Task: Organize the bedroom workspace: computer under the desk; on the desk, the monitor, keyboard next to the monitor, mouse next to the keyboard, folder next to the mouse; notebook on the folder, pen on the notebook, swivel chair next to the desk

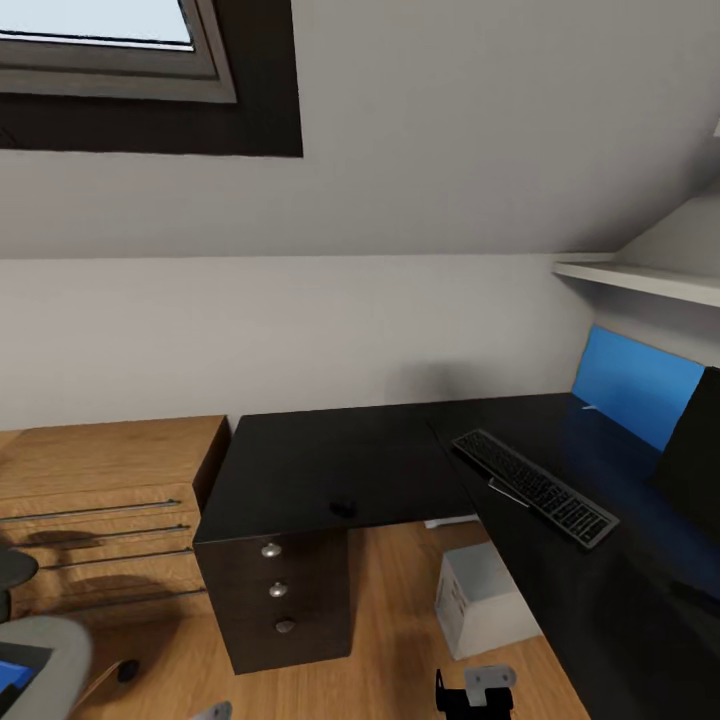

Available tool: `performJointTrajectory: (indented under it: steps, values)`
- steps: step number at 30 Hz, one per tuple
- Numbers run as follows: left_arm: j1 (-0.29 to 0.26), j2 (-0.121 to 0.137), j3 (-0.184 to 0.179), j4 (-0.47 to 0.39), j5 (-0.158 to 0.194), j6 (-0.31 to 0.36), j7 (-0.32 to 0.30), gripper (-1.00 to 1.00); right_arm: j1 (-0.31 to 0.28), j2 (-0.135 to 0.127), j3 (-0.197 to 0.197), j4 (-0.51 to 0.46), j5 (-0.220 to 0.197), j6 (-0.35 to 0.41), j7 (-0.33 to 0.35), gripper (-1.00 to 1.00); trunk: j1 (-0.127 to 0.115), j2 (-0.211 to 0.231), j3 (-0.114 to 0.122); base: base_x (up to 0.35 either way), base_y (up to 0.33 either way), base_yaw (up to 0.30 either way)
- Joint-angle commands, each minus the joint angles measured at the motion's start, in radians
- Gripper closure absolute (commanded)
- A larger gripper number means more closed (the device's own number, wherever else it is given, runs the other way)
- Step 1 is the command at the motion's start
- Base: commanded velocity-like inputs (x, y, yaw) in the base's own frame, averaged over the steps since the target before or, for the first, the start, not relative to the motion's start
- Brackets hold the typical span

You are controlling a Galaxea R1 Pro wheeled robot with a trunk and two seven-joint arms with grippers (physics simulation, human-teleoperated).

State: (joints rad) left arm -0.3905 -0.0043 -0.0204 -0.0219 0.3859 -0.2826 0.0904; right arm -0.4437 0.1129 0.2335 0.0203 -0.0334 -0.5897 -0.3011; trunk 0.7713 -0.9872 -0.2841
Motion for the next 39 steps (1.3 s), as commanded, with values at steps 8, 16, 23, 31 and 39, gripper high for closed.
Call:
performJointTrajectory:
  steps: [8, 16, 23, 31, 39]
  values:
    - [-0.001, 0.000, -0.003, 0.000, 0.002, -0.001, 0.003, -1.00, 0.009, 0.004, 0.010, 0.001, -0.002, 0.001, -0.003, -1.00, 0.001, -0.001, -0.001, 0.270, 0.047, 0.000]
    - [-0.001, 0.000, -0.003, 0.000, 0.003, -0.001, 0.003, -1.00, 0.010, 0.004, 0.010, 0.001, -0.003, 0.002, -0.003, -1.00, 0.001, -0.001, -0.001, 0.012, 0.001, 0.000]
    - [-0.001, 0.000, -0.003, 0.000, 0.003, -0.007, 0.003, -1.00, 0.010, 0.004, 0.010, 0.001, -0.003, 0.001, 0.000, -1.00, 0.001, -0.001, -0.001, 0.000, 0.000, 0.000]
    - [0.001, -0.001, -0.003, 0.000, 0.002, -0.112, 0.001, -1.00, 0.010, 0.004, 0.010, 0.000, -0.003, 0.001, 0.001, -1.00, 0.001, -0.001, -0.001, 0.000, 0.000, 0.000]
    - [0.026, -0.016, -0.003, 0.000, 0.001, -0.295, -0.026, -1.00, 0.010, 0.020, 0.015, -0.011, -0.001, -0.004, 0.000, -1.00, 0.001, -0.001, -0.001, 0.000, 0.000, 0.000]
